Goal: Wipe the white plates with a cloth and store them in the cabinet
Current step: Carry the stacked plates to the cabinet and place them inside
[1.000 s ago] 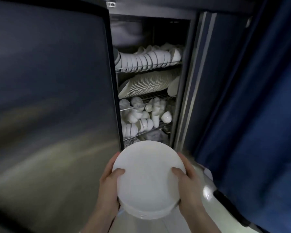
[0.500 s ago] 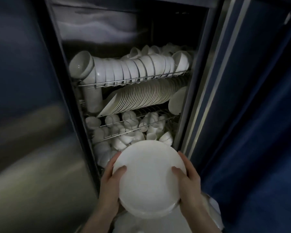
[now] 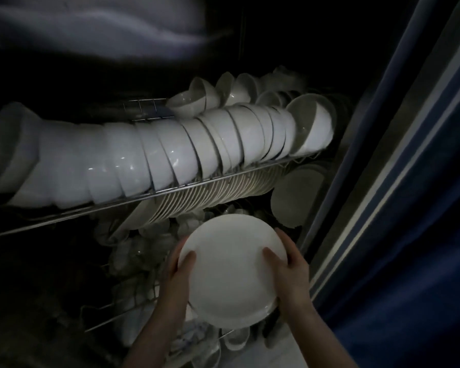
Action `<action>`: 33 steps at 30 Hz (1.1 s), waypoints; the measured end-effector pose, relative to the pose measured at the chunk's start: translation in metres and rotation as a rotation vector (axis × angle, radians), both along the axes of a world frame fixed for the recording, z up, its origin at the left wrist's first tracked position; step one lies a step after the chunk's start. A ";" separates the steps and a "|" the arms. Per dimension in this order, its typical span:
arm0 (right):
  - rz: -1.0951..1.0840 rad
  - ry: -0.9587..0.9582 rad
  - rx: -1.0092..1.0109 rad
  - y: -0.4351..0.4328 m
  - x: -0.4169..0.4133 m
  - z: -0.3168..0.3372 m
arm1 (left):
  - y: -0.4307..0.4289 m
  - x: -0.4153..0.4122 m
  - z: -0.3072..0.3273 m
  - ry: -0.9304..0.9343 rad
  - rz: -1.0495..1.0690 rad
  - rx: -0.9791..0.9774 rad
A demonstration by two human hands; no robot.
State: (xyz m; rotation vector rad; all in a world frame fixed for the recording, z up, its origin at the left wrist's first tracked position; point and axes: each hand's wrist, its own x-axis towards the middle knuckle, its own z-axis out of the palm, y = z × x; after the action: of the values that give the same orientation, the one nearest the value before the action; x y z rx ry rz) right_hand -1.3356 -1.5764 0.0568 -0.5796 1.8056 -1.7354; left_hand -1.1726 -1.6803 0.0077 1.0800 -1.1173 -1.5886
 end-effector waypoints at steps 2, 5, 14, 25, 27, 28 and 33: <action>0.022 0.021 0.008 -0.023 -0.022 -0.002 | -0.020 -0.019 -0.009 -0.016 0.025 -0.002; 0.066 0.086 0.020 -0.058 -0.055 -0.004 | -0.045 -0.051 -0.025 0.051 0.074 -0.002; 0.210 0.451 0.105 -0.132 -0.126 0.002 | -0.087 -0.136 -0.057 -0.171 0.178 -0.090; 0.263 0.711 0.156 -0.147 -0.145 0.027 | -0.087 -0.187 -0.060 -0.279 0.074 -0.162; 0.283 0.747 0.158 -0.145 -0.142 0.032 | -0.084 -0.194 -0.061 -0.392 0.057 -0.159; 0.294 0.773 0.172 -0.144 -0.140 0.034 | -0.085 -0.195 -0.061 -0.496 0.048 -0.162; 0.330 0.949 0.271 -0.146 -0.131 0.034 | -0.094 -0.181 -0.061 -0.998 -0.095 -0.254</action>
State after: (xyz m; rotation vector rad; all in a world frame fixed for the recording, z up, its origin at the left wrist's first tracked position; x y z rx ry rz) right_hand -1.4664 -1.7225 0.0905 -1.6594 2.2944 -1.0009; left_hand -1.3540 -1.7740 -0.0538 1.7102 -1.9653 -0.8812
